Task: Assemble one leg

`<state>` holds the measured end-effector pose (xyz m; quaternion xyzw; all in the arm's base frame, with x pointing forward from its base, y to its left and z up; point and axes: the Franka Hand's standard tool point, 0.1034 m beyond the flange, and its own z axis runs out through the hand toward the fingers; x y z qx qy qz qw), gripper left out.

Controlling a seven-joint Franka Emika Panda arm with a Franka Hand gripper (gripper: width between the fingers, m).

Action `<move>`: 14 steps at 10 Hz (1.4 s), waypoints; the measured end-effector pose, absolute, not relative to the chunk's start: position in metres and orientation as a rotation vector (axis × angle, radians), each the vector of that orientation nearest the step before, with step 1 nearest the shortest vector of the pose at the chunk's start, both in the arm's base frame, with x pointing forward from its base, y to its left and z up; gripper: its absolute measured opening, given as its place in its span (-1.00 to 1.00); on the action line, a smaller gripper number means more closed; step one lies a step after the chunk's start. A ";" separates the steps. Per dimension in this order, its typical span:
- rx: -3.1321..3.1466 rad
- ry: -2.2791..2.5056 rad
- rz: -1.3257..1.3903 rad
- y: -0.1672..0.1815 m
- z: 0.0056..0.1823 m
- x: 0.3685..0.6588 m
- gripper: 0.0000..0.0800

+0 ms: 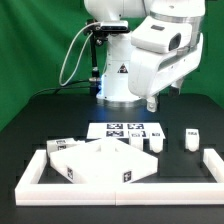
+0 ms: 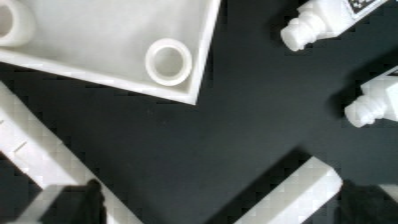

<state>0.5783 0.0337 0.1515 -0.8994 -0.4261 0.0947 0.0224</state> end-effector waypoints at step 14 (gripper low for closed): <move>-2.843 -1.276 0.283 -0.072 0.124 0.587 0.62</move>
Offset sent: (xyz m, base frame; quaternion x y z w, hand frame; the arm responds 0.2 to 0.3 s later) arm 0.0000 0.0000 0.0000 0.0000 0.0000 0.0000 1.0000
